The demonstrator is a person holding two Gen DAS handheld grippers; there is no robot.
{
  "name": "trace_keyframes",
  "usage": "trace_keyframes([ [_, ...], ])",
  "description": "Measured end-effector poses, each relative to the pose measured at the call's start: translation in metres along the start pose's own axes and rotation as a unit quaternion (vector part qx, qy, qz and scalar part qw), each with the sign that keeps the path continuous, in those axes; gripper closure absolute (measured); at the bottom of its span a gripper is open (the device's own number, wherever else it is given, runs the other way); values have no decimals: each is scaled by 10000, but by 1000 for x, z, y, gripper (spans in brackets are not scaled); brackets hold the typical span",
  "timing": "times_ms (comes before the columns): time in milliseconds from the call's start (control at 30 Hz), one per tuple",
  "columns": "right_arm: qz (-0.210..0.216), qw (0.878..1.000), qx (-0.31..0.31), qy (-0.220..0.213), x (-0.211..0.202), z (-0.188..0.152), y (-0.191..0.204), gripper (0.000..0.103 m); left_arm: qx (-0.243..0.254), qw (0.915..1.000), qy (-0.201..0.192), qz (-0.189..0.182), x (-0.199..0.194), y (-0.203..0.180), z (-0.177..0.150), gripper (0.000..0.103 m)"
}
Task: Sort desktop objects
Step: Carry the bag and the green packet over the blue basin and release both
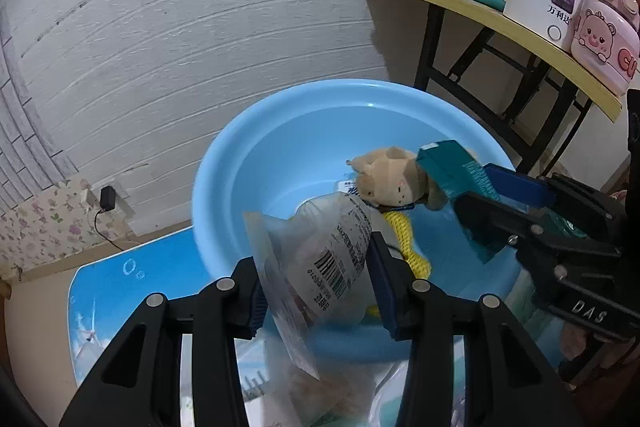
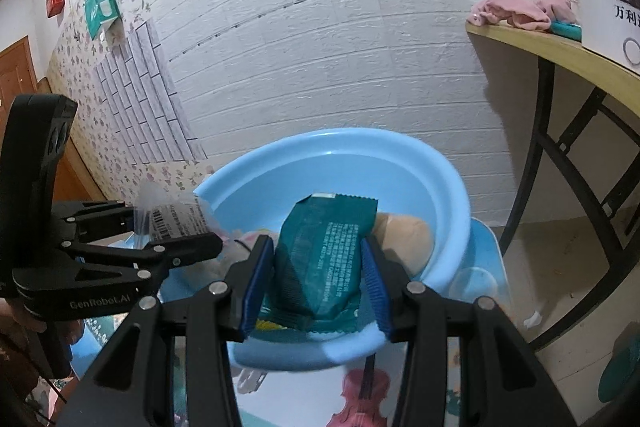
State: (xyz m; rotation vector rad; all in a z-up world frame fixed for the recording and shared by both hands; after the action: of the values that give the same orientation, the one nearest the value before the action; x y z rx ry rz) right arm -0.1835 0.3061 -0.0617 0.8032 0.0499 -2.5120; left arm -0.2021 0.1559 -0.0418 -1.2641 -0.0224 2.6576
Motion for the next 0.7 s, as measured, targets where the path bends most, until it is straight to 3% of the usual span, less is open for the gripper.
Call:
trace_keyframes([
  [67, -1, 10000, -39, 22, 2, -1, 0, 59, 60, 10000, 1, -53, 1, -4, 2, 51],
  [100, -22, 9999, -96, 46, 4, -3, 0, 59, 68, 10000, -56, -42, 0, -5, 4, 38],
  [200, -54, 9999, -139, 22, 4, -5, -1, 59, 89, 9997, -216, -38, -7, -4, 5, 15],
  [333, -36, 9999, -163, 42, 5, -5, 1, 59, 8, 9998, -204, 42, -8, 3, 5, 9],
  [400, -5, 9997, -241, 42, 7, 0, 5, 59, -103, 9998, -185, -21, -9, 8, 4, 0],
  [533, 77, 9994, -345, 54, 10, 5, 15, 57, -301, 9994, -155, 57, -14, 20, 0, 0],
  [633, 87, 9996, -265, 75, 9, 4, 18, 41, -329, 9992, -156, 192, -20, 27, -4, 0],
  [700, 84, 9996, -231, 103, 6, 2, 19, 40, -387, 9989, -198, 186, -26, 33, -7, 0],
])
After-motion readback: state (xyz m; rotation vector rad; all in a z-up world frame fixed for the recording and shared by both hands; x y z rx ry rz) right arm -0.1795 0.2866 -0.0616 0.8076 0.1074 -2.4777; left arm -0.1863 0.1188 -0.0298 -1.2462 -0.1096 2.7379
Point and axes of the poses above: each gripper's, at about its wrist camera, not at the fingertips, and x roughly the way its jaws point, y to its left, z to its top, the point moved 4 cm from there along x, roughly the way its jaws point, and after that the axes turned 9 degrees about -x, right-handed, at the moved point
